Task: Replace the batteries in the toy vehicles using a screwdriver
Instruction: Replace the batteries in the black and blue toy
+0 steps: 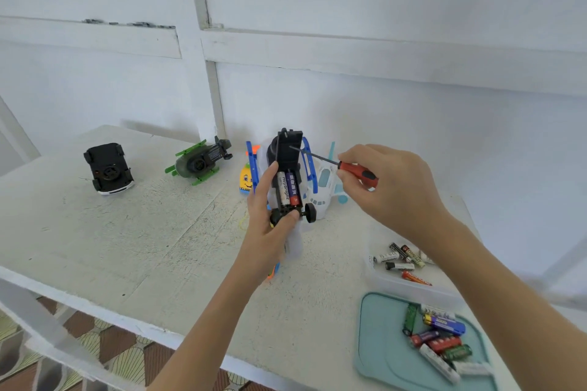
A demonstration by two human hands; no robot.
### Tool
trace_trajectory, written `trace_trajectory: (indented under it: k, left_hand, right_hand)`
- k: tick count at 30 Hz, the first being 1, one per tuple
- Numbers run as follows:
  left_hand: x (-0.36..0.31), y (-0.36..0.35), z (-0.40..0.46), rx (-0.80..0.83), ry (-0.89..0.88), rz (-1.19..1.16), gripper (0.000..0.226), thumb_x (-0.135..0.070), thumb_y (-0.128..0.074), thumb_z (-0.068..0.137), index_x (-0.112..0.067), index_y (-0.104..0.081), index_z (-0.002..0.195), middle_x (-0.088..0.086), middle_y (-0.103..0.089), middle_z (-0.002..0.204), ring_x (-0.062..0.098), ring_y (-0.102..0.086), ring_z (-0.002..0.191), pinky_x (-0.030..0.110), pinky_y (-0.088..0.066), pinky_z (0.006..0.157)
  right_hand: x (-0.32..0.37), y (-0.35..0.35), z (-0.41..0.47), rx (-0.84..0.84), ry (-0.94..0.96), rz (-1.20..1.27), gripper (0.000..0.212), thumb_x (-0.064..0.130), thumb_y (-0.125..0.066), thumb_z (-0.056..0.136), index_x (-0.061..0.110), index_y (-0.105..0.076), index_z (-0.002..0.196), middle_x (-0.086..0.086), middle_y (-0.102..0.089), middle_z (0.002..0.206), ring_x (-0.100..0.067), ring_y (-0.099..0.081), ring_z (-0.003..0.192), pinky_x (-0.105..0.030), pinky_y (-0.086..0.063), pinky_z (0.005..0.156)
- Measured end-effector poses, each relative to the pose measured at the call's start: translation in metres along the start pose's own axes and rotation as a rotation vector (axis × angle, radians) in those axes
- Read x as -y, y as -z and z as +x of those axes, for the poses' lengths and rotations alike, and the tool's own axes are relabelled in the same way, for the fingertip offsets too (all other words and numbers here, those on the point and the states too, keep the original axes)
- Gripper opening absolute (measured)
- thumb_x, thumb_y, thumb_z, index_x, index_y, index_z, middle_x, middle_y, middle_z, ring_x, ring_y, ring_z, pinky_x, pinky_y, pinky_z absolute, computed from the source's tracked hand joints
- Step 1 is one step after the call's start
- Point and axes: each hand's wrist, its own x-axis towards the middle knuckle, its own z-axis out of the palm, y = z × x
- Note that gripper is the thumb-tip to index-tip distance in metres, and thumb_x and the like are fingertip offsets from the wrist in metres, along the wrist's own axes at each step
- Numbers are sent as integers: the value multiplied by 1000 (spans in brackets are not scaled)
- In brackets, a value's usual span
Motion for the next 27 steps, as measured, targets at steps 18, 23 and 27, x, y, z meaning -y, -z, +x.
trace_trajectory:
  k: [18, 23, 27]
  left_hand:
    - [-3, -86, 22, 221, -26, 61, 71, -22, -51, 81, -79, -33, 119, -4, -34, 137, 25, -54, 102, 13, -46, 90]
    - [1, -99, 38, 312, -26, 190, 72, -24, -53, 82, -73, -29, 130, 4, -19, 153, 26, -44, 129, 41, -40, 109]
    - [4, -109, 43, 319, -32, 212, 74, -19, -55, 86, -71, -29, 131, 1, -15, 155, 28, -38, 136, 47, -36, 111]
  right_hand:
    - [-66, 60, -67, 177, -240, -7, 10, 25, -61, 76, 19, -67, 81, 10, -63, 65, -13, -54, 55, -34, -50, 51]
    - [-80, 62, -87, 289, -289, -24, 5, 16, -68, 79, 20, -67, 82, 12, -56, 63, -13, -51, 55, -29, -45, 53]
    - [-87, 65, -90, 305, -304, -8, 4, 18, -67, 81, 21, -67, 83, 12, -57, 64, -14, -53, 58, -29, -46, 54]
